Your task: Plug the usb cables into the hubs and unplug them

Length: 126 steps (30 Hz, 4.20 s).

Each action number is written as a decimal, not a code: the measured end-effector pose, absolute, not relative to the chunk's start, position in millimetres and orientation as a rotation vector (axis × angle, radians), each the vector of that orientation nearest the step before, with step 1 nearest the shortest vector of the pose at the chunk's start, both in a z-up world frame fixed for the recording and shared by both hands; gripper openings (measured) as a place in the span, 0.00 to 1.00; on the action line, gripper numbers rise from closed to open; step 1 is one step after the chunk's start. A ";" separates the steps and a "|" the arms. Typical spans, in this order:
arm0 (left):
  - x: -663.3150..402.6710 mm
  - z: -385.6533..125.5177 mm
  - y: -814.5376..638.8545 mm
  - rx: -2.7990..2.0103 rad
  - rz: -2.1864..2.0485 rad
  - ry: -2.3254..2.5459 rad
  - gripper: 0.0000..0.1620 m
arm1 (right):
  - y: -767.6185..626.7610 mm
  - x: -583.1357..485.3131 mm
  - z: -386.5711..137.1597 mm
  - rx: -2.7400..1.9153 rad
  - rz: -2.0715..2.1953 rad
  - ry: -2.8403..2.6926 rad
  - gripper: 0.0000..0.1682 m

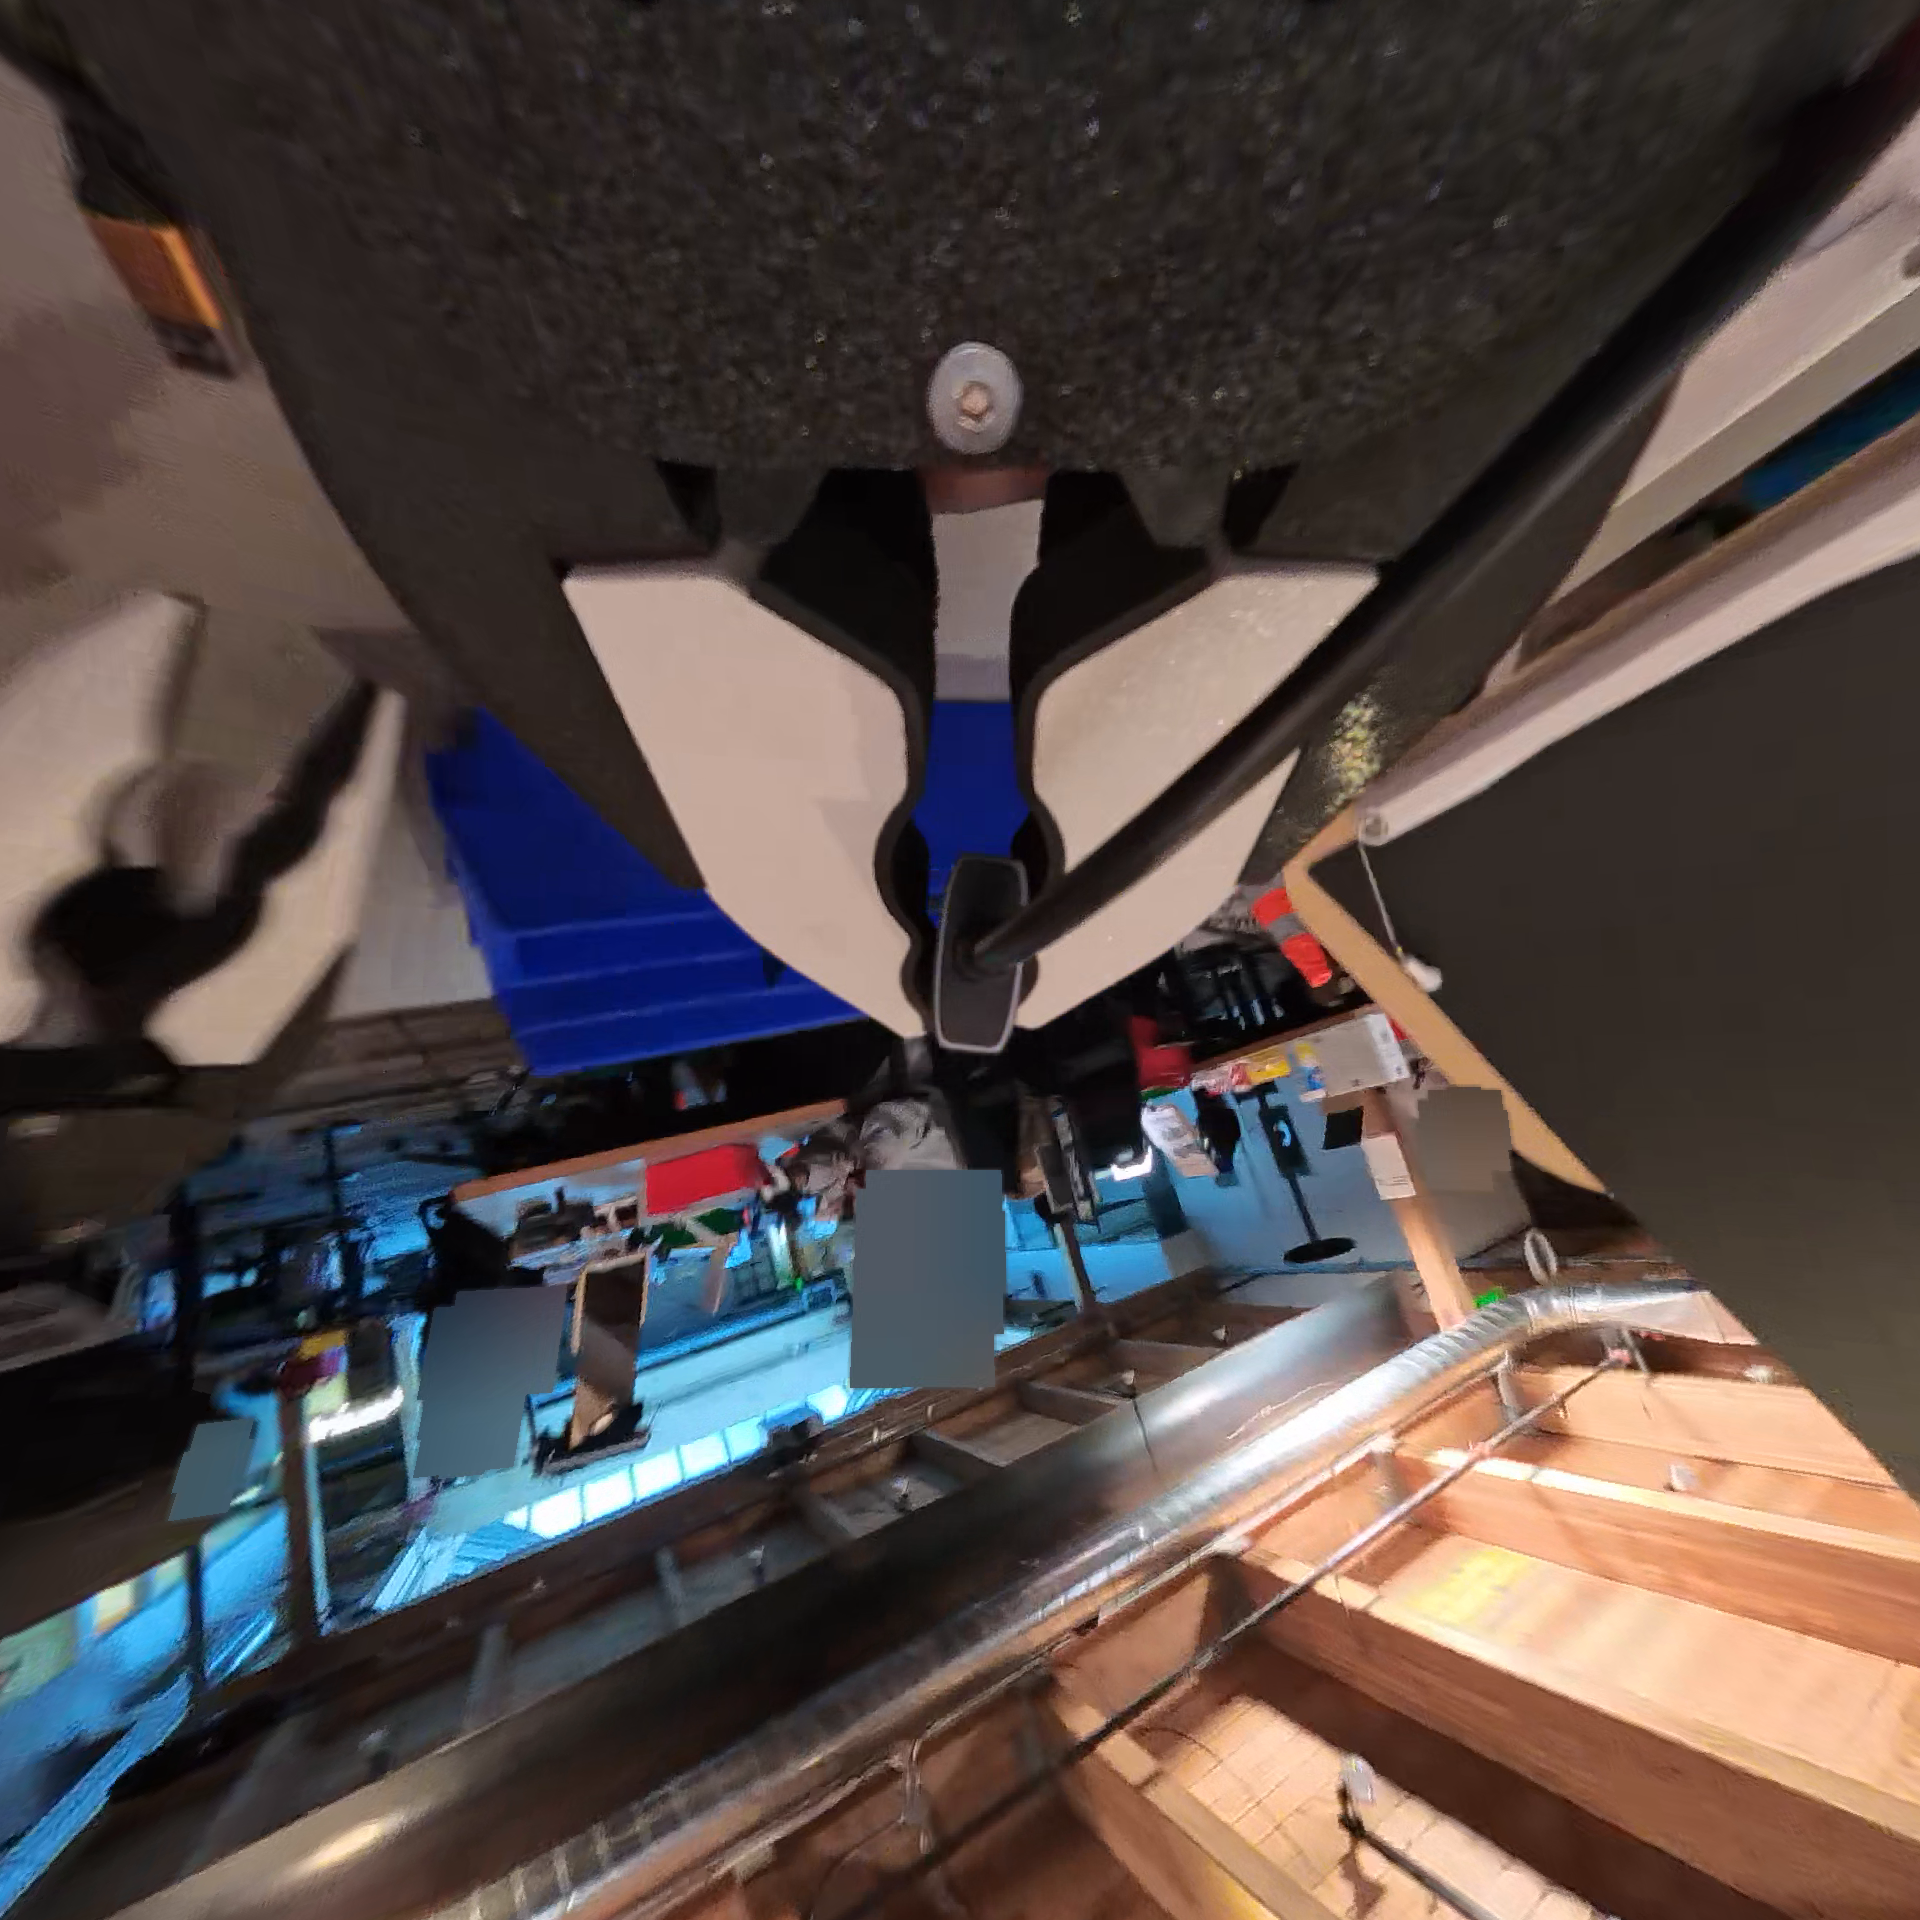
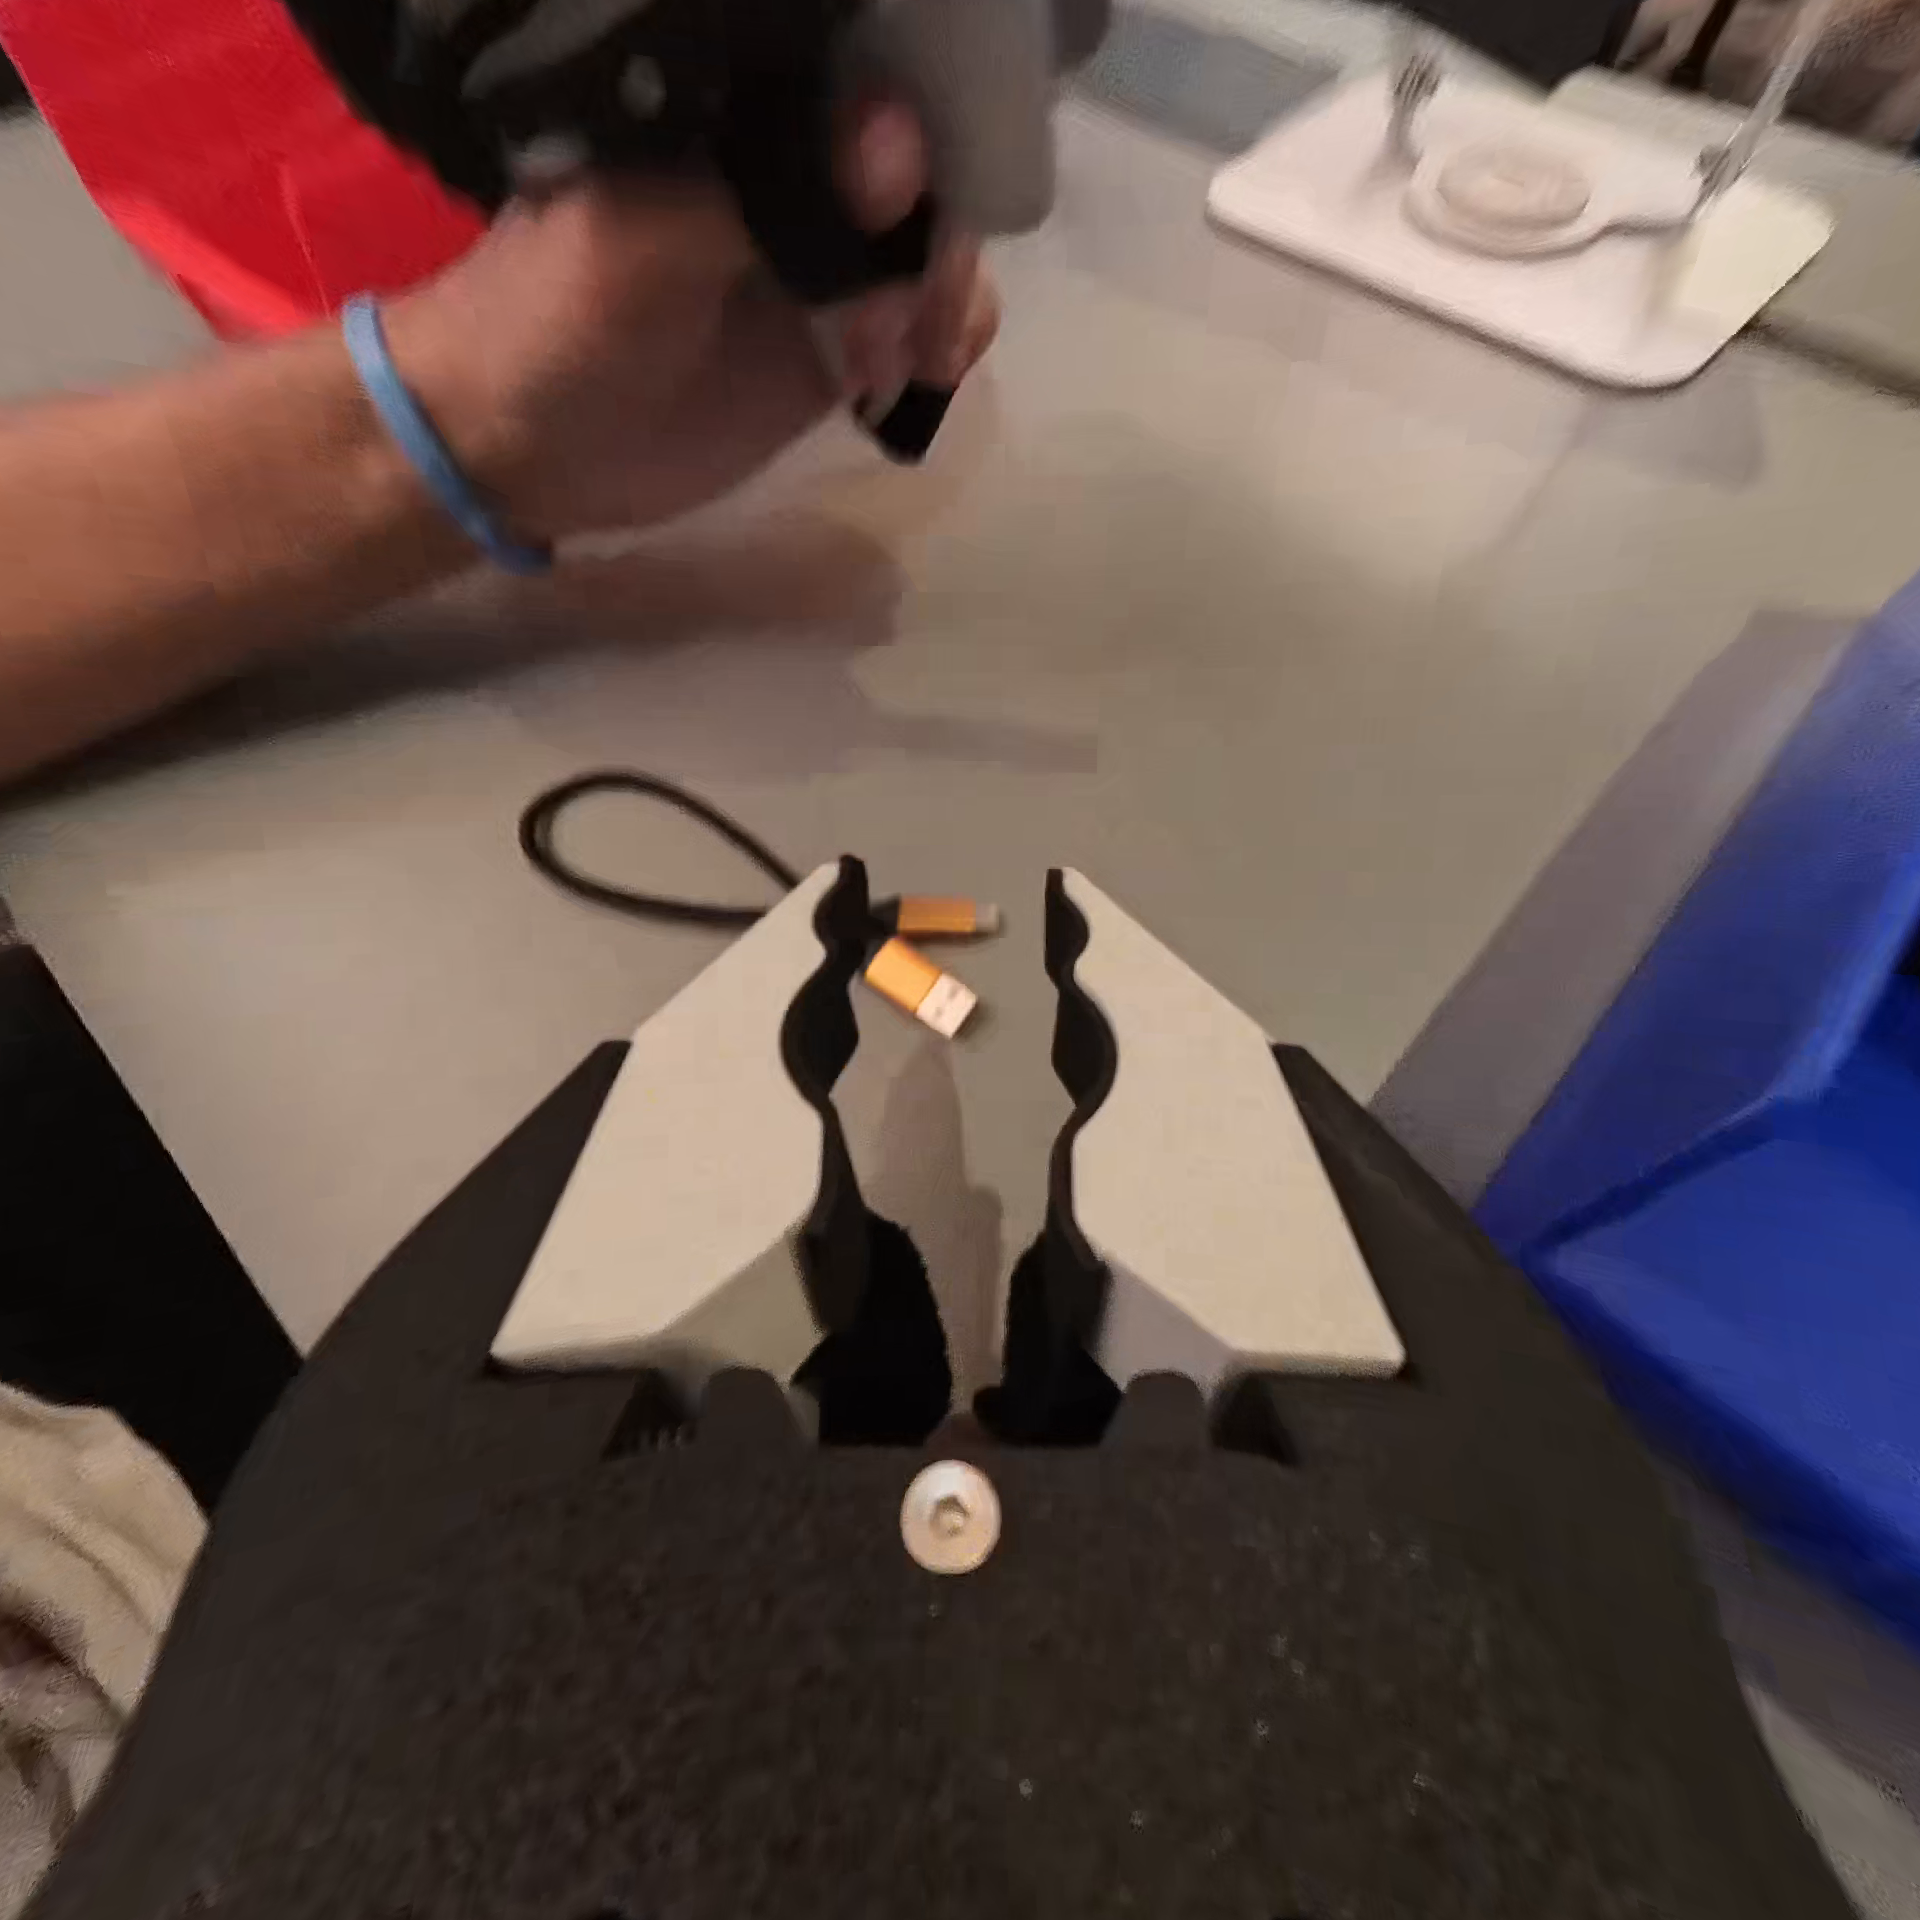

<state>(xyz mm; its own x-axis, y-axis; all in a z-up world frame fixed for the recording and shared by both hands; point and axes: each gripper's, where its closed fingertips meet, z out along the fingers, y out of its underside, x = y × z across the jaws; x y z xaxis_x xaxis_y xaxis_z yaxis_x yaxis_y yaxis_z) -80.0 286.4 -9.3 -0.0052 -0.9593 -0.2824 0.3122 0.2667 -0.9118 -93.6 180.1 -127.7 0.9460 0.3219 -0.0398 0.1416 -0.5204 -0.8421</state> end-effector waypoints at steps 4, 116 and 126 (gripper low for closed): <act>-83.4 -42.2 287.0 -0.750 -1.094 1.172 0.06 | 170.0 -113.0 -167.7 -2.230 0.204 -0.377 0.19; -83.5 -70.0 268.8 -0.796 -0.989 1.248 0.06 | 199.7 -106.4 -193.9 -2.357 -0.084 -0.193 0.23; -84.1 -69.0 270.0 -0.796 -0.987 1.241 0.06 | 175.3 -125.7 -192.2 -2.162 0.226 -1.179 0.03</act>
<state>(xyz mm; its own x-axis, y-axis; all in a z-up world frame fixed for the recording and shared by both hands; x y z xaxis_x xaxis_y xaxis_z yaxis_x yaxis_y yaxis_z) -84.1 270.0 -69.0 0.0399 -0.9219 -0.3853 0.1673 0.3864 -0.9070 -125.7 175.3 -192.2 0.5794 0.8006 0.1530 0.6873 -0.3790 -0.6196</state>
